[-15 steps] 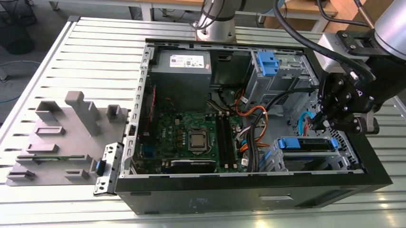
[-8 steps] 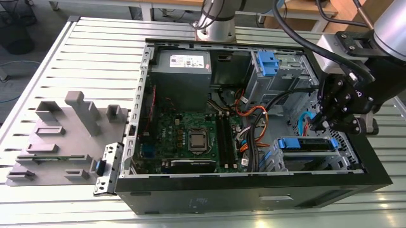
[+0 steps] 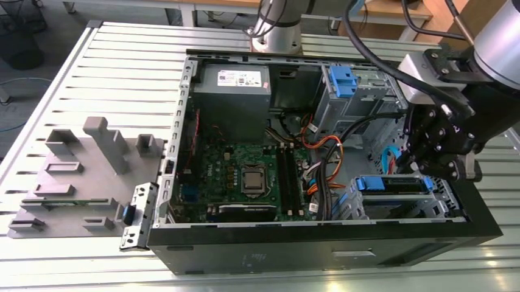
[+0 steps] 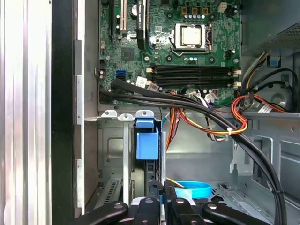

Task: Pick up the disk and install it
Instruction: 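Insert the first disk wire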

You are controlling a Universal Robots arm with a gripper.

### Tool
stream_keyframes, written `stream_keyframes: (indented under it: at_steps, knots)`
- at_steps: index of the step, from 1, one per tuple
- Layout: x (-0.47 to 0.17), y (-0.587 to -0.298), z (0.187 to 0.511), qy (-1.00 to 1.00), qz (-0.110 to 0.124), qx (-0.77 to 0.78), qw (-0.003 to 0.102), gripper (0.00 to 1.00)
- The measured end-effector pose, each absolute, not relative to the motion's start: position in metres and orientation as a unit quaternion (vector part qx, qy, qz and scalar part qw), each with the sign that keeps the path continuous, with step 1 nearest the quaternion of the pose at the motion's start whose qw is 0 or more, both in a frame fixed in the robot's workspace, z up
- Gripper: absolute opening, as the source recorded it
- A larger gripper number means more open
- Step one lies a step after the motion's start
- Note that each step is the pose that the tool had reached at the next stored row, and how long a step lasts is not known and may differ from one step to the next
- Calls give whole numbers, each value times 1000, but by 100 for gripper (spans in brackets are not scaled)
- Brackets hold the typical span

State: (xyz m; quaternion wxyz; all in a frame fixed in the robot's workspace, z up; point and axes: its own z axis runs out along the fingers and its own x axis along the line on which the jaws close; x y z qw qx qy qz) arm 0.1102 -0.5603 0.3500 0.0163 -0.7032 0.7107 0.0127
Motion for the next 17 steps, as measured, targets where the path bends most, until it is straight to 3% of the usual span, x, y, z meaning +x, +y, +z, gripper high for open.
stream_keyframes:
  at_steps: [17]
  knots:
    - [110,-564,342,708,7,-706,21,16]
